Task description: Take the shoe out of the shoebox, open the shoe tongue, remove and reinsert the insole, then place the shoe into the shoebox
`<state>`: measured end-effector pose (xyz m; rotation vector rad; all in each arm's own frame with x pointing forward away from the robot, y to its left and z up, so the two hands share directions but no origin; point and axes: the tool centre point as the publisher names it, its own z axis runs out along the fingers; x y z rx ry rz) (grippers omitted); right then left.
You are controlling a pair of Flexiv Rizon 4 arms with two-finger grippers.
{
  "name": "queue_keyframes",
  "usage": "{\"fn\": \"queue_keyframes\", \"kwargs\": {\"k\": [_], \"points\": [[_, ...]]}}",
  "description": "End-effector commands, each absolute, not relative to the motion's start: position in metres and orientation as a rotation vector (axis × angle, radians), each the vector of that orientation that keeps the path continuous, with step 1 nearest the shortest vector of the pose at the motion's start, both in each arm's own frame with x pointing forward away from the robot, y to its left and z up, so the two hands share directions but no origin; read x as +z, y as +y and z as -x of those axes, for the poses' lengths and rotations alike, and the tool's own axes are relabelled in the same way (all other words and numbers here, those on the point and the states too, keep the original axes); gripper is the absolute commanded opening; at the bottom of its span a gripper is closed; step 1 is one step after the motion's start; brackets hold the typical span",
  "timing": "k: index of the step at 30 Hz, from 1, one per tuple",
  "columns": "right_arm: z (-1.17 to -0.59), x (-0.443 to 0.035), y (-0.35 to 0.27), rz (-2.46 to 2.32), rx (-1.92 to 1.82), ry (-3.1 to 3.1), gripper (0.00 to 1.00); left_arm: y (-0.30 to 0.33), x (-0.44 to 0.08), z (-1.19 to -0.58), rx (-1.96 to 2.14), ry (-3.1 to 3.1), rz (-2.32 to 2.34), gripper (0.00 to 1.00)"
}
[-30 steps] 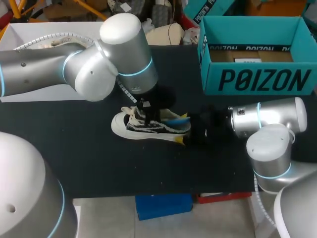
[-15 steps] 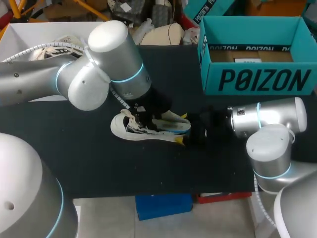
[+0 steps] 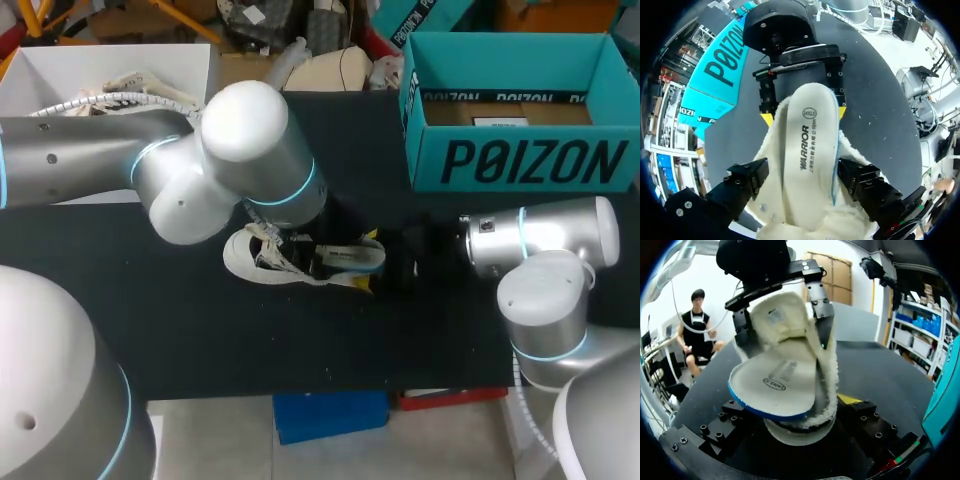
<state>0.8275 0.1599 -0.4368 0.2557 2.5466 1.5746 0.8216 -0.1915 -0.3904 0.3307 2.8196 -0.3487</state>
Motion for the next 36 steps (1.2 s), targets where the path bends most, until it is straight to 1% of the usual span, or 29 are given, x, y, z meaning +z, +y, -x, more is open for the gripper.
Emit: {"fn": "queue_keyframes", "kwargs": {"k": [1,2,3,6,7,9,12,15,16,17,20,23,25,26,31,35,36], "points": [[-0.828,-0.438,0.161,-0.261,1.570,2.549,0.00,-0.204,-0.399,-0.824,-0.313,2.778,-0.288,0.79],[-0.828,-0.438,0.161,-0.261,1.570,2.549,0.00,-0.205,-0.399,-0.825,-0.301,2.764,-0.261,0.76],[-0.828,-0.438,0.161,-0.261,1.570,2.549,0.00,-0.207,-0.399,-0.826,-0.292,2.753,-0.251,0.68],[-0.828,-0.438,0.161,-0.261,1.570,2.549,0.00,-0.211,-0.400,-0.829,-0.289,2.737,-0.224,0.69],[-0.828,-0.438,0.161,-0.261,1.570,2.549,0.00,-0.213,-0.400,-0.830,-0.288,2.734,-0.224,0.60],[-0.828,-0.438,0.161,-0.261,1.570,2.549,0.00,-0.215,-0.399,-0.831,-0.310,2.728,-0.213,0.52],[-0.828,-0.438,0.161,-0.261,1.570,2.549,0.00,-0.218,-0.396,-0.831,-0.326,2.713,-0.193,0.55],[-0.828,-0.438,0.161,-0.261,1.570,2.549,0.00,-0.221,-0.394,-0.832,-0.323,2.700,-0.182,0.55],[-0.828,-0.438,0.161,-0.261,1.570,2.549,0.00,-0.222,-0.394,-0.832,-0.330,2.700,-0.179,0.53],[-0.828,-0.438,0.161,-0.261,1.570,2.549,0.00,-0.222,-0.394,-0.832,-0.332,2.699,-0.178,0.49],[-0.828,-0.438,0.161,-0.261,1.570,2.549,0.00,-0.222,-0.391,-0.833,-0.349,2.695,-0.163,0.43],[-0.828,-0.438,0.161,-0.261,1.570,2.549,0.00,-0.221,-0.387,-0.830,-0.363,2.685,-0.165,0.31],[-0.828,-0.438,0.161,-0.261,1.570,2.549,0.00,-0.221,-0.385,-0.828,-0.370,2.679,-0.178,0.18],[-0.828,-0.438,0.161,-0.261,1.570,2.549,0.00,-0.221,-0.385,-0.827,-0.370,2.677,-0.183,0.00],[-0.828,-0.438,0.161,-0.261,1.570,2.549,0.00,-0.218,-0.378,-0.819,-0.423,2.690,-0.263,0.00],[-0.828,-0.438,0.161,-0.261,1.570,2.549,0.00,-0.208,-0.356,-0.802,-0.492,2.676,-0.363,0.00],[-0.828,-0.438,0.161,-0.261,1.570,2.549,0.00,-0.204,-0.346,-0.798,-0.566,2.684,-0.396,0.00]]}}
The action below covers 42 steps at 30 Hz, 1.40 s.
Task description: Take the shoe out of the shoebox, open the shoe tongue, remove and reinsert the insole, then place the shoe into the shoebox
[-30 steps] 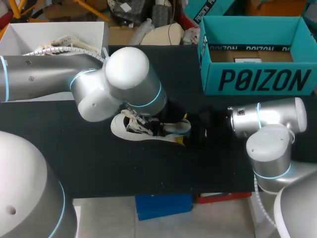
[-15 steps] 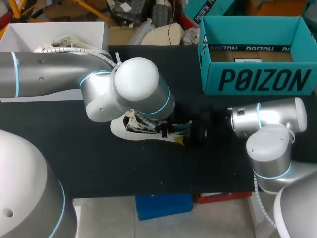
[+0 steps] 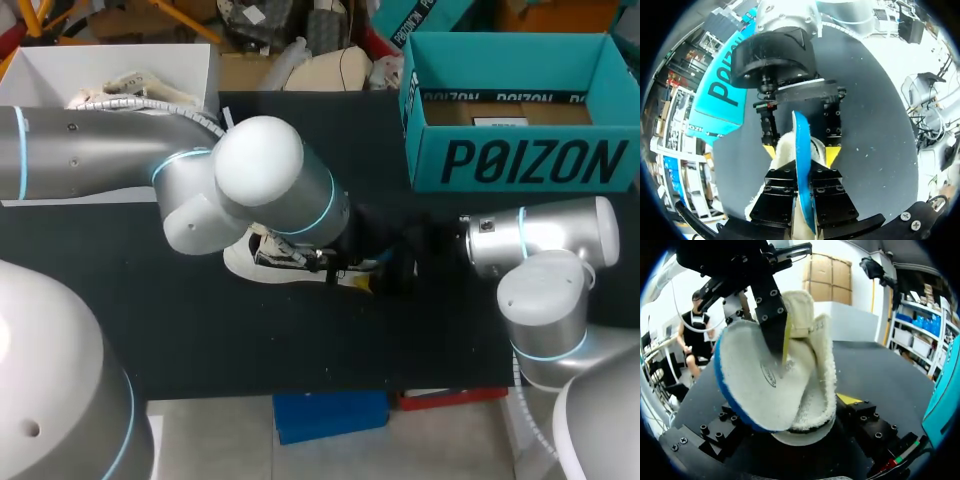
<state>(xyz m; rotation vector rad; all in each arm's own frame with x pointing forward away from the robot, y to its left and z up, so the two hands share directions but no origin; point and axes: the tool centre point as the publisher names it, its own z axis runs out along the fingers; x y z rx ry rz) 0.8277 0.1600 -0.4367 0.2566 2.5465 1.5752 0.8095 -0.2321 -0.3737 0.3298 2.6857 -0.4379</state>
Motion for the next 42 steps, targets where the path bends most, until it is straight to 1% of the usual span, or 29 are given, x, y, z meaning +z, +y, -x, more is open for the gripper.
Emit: {"fn": "queue_keyframes", "kwargs": {"k": [1,7,14,20,24,42], "points": [[-0.828,-0.438,0.161,-0.261,1.570,2.549,0.00,-0.202,-0.341,-0.796,-0.602,2.688,-0.407,0.00],[-0.828,-0.438,0.161,-0.261,1.570,2.549,0.00,-0.203,-0.289,-0.773,-0.812,2.677,-0.438,0.00],[-0.828,-0.438,0.161,-0.261,1.570,2.549,0.00,-0.219,-0.213,-0.744,-1.192,2.728,-0.257,0.00],[-0.828,-0.438,0.161,-0.261,1.570,2.549,0.00,-0.222,-0.158,-0.739,-1.561,2.820,-0.089,0.00],[-0.828,-0.438,0.161,-0.261,1.570,2.549,0.00,-0.221,-0.123,-0.738,-1.663,2.843,-0.019,0.00],[-0.828,-0.438,0.161,-0.261,1.570,2.549,0.00,-0.221,-0.123,-0.738,-1.663,2.843,-0.019,0.00]]}}
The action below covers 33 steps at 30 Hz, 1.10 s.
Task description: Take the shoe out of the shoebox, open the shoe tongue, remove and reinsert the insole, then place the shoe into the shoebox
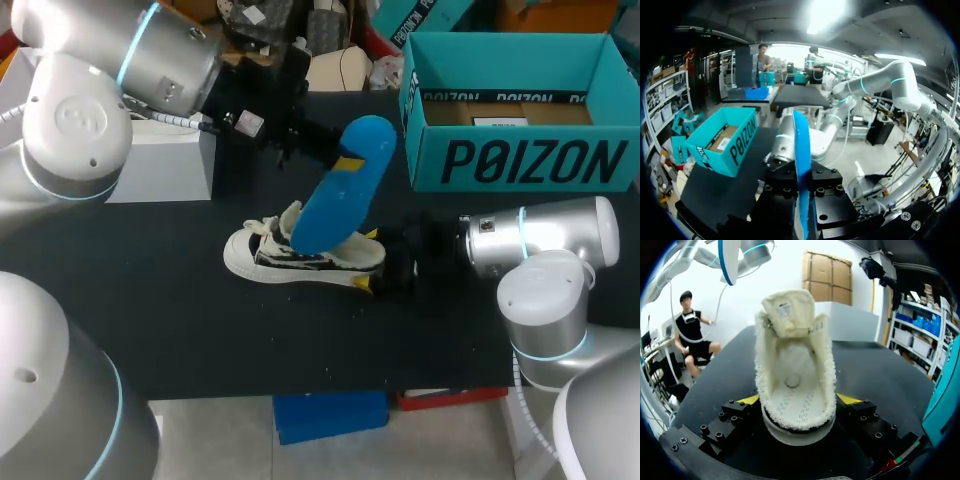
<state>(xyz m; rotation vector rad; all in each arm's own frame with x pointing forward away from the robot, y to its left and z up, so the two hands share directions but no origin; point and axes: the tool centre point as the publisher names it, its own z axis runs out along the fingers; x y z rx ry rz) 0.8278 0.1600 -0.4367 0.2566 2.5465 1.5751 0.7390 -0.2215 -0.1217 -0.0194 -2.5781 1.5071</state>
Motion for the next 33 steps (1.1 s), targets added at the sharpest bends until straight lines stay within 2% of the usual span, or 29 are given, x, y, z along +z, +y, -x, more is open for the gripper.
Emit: {"fn": "queue_keyframes", "kwargs": {"k": [1,6,15,23,33], "points": [[-0.828,-0.438,0.161,-0.261,1.570,2.549,0.00,-0.221,-0.123,-0.738,1.509,-2.581,0.018,0.00],[-0.828,-0.438,0.161,-0.261,1.570,2.549,0.00,-0.213,-0.112,-0.717,1.614,-2.354,-0.162,0.00],[-0.828,-0.438,0.161,-0.261,1.570,2.549,0.00,-0.207,-0.054,-0.686,1.824,-2.042,-0.263,0.00],[-0.828,-0.438,0.161,-0.261,1.570,2.549,0.00,-0.202,-0.009,-0.664,1.859,-2.022,-0.221,0.00],[-0.828,-0.438,0.161,-0.261,1.570,2.549,0.00,-0.189,0.020,-0.641,1.865,-2.003,-0.183,0.00]]}}
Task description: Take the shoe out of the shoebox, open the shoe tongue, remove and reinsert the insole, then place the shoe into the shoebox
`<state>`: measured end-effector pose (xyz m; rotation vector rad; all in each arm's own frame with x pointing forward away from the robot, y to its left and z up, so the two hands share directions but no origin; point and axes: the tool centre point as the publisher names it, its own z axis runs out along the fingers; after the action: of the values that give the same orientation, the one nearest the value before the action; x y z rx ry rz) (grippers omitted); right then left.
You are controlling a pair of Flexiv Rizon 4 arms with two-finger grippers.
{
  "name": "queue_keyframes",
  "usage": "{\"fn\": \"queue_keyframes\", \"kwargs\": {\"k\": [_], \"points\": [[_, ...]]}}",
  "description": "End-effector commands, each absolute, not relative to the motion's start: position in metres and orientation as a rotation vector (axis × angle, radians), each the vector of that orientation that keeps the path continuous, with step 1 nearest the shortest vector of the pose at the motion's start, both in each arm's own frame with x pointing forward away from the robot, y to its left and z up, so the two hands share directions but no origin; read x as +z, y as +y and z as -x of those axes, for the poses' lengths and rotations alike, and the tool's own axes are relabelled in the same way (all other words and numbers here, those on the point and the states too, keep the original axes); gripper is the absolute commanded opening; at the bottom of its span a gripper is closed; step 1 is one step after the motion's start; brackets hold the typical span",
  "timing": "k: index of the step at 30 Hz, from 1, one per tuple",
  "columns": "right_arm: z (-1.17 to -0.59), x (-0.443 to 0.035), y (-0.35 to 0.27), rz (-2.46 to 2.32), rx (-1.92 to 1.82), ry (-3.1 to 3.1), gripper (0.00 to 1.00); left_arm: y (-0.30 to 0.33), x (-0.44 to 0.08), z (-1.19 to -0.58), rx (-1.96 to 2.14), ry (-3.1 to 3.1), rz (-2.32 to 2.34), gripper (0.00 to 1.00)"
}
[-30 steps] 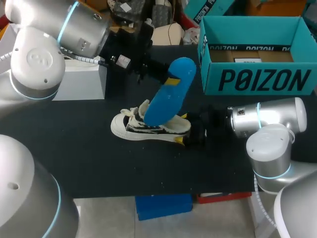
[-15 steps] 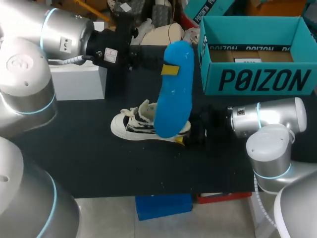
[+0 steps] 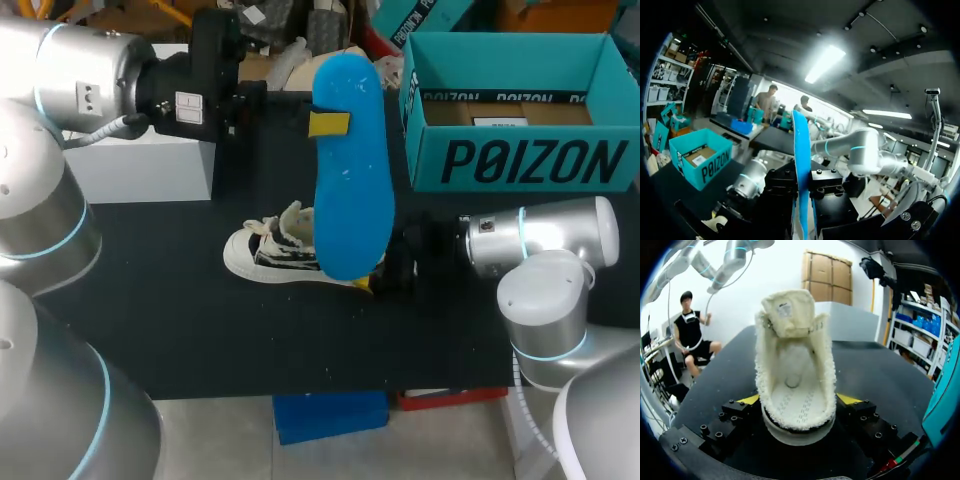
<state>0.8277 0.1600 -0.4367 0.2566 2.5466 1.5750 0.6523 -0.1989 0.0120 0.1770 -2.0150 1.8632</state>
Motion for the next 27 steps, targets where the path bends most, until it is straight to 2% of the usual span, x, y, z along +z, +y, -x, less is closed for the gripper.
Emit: {"fn": "queue_keyframes", "kwargs": {"k": [1,12,13,14,15,27], "points": [[-0.828,-0.438,0.161,-0.261,1.570,2.549,0.00,-0.189,0.021,-0.640,1.859,-2.024,-0.176,0.00],[-0.828,-0.438,0.161,-0.261,1.570,2.549,0.00,-0.186,0.025,-0.638,1.871,-2.041,-0.173,0.00],[-0.828,-0.438,0.160,-0.264,1.534,2.577,0.28,-0.186,0.025,-0.638,1.871,-2.041,-0.173,0.00],[-0.827,-0.437,0.158,-0.259,1.490,2.603,0.69,-0.186,0.025,-0.638,1.871,-2.041,-0.173,0.00],[-0.827,-0.436,0.156,-0.267,1.464,2.610,1.00,-0.186,0.025,-0.638,1.871,-2.041,-0.173,0.00],[-0.822,-0.424,0.122,-0.398,0.962,2.810,1.00,-0.186,0.025,-0.638,1.871,-2.041,-0.173,0.00]]}}
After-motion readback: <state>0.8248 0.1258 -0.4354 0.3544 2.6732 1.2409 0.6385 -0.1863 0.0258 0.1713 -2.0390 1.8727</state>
